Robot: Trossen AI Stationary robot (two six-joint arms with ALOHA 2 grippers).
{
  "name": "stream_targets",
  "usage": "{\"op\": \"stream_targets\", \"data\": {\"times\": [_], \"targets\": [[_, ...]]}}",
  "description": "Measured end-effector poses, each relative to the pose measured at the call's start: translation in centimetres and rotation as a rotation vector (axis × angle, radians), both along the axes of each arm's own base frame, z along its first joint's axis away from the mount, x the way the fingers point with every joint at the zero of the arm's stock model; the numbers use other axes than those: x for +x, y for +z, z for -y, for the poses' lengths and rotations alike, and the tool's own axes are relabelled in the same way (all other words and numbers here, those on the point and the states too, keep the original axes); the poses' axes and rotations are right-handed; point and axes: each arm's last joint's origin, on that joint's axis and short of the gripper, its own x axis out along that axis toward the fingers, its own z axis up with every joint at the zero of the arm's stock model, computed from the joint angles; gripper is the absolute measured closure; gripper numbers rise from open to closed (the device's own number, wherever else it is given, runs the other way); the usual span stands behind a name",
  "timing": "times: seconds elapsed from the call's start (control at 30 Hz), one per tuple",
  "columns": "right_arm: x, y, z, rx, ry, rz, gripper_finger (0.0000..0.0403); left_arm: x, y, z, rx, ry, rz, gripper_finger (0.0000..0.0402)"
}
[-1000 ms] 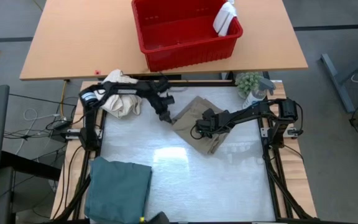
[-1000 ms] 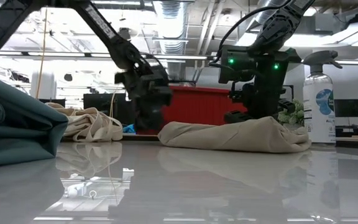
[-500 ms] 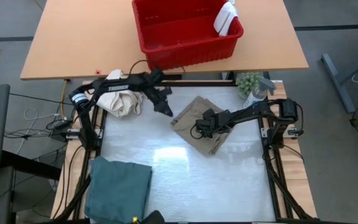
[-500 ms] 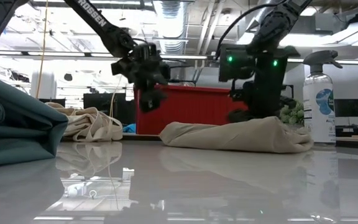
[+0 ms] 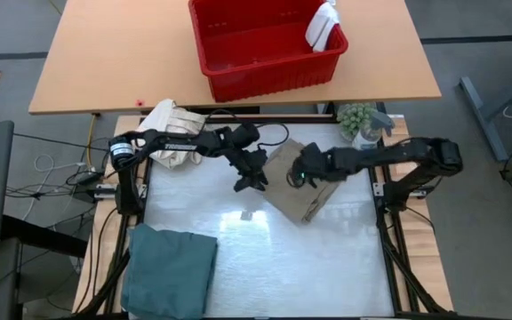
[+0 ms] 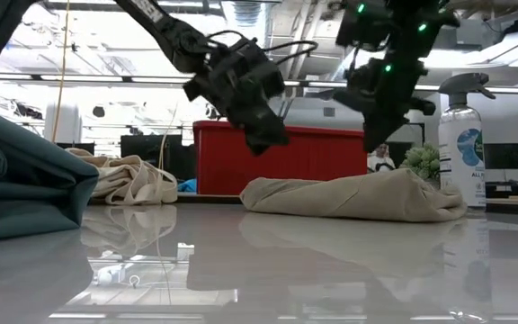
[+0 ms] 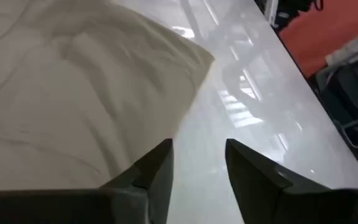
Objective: Fold Laundry from Bin
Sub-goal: Fold the brown shorts
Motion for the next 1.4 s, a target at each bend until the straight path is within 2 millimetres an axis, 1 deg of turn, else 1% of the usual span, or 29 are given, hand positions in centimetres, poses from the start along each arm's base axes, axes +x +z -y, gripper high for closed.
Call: {"op": "stream_targets", "data": {"times": [0.07, 0.13, 0.23, 0.33, 0.4, 0.47, 0.57, 0.67, 0.73, 0.77, 0.8, 0.9, 0.93, 1.0, 1.03, 1.07, 1.13, 1.17, 1.23, 1.27, 1.33, 1.4], "targets": [[0.0, -0.3, -1.8, 0.001, 0.014, -0.003, 0.0390, 0.6, -0.8, -0.7, -0.012, 0.025, 0.022, 0.0281], [0.3, -1.2, -3.4, 0.013, 0.030, -0.028, 0.0390, 0.9, -1.8, -1.4, -0.058, 0.031, 0.034, 0.0306], [1.1, -3.3, -5.7, 0.032, 0.054, -0.067, 0.0390, 1.4, -3.7, -2.0, -0.098, 0.045, 0.018, 0.0350], [1.6, -5.7, -7.3, 0.054, 0.016, -0.101, 0.0390, 1.6, -6.0, -2.0, -0.118, 0.053, -0.045, 0.0390], [1.8, -7.2, -8.3, 0.078, 0.004, -0.132, 0.0390, 1.7, -7.4, -2.0, -0.119, 0.070, -0.089, 0.0396], [1.8, -8.5, -9.4, 0.099, 0.014, -0.173, 0.0390, 1.6, -8.3, -2.4, -0.094, 0.123, -0.130, 0.0396], [1.6, -9.8, -10.9, 0.103, 0.041, -0.222, 0.0390, 1.3, -8.6, -3.4, -0.082, 0.176, -0.152, 0.0400], [1.3, -10.6, -12.0, 0.099, 0.073, -0.262, 0.0390, 0.8, -8.5, -4.3, -0.141, 0.173, -0.145, 0.0401], [1.0, -10.6, -12.4, 0.098, 0.089, -0.275, 0.0390, 0.6, -8.4, -4.7, -0.199, 0.173, -0.146, 0.0401], [0.9, -10.4, -12.6, 0.098, 0.095, -0.272, 0.0390, 0.5, -8.4, -4.9, -0.228, 0.179, -0.152, 0.0401], [1.0, -9.8, -12.8, 0.097, 0.096, -0.253, 0.0390, 0.5, -8.2, -5.0, -0.262, 0.181, -0.157, 0.0401], [0.8, -7.2, -13.1, 0.051, 0.093, -0.218, 0.0390, 0.3, -7.6, -5.3, -0.404, 0.159, -0.183, 0.0401], [0.9, -5.6, -13.0, 0.026, 0.099, -0.182, 0.0390, 0.3, -7.2, -5.4, -0.422, 0.149, -0.177, 0.0401], [0.6, -2.6, -12.6, -0.036, 0.095, -0.113, 0.0390, 0.5, -5.9, -5.1, -0.411, 0.138, -0.146, 0.0401], [0.2, -1.8, -12.3, -0.067, 0.089, -0.098, 0.0390, 0.7, -5.2, -4.8, -0.389, 0.134, -0.124, 0.0401], [-0.3, -1.5, -11.9, -0.097, 0.075, -0.101, 0.0390, 1.0, -4.5, -4.4, -0.355, 0.137, -0.101, 0.0401], [-0.9, -1.2, -11.4, -0.127, 0.037, -0.099, 0.0390, 1.5, -3.7, -3.5, -0.283, 0.150, -0.072, 0.0401], [-1.0, -1.1, -11.3, -0.125, 0.025, -0.069, 0.0390, 1.9, -3.6, -3.0, -0.252, 0.149, -0.054, 0.0401], [-0.8, -1.2, -11.6, -0.141, 0.056, -0.022, 0.0390, 2.6, -3.3, -2.2, -0.210, 0.129, 0.004, 0.0401], [-0.5, -1.4, -12.0, -0.144, 0.092, -0.013, 0.0390, 2.9, -3.0, -1.8, -0.197, 0.116, 0.041, 0.0401], [0.3, -2.5, -12.8, -0.126, 0.163, -0.009, 0.0390, 3.6, -2.6, -1.2, -0.156, 0.120, 0.093, 0.0402], [0.7, -3.5, -13.4, -0.125, 0.181, -0.029, 0.0390, 3.9, -2.6, -0.8, -0.117, 0.154, 0.107, 0.0402]]}}
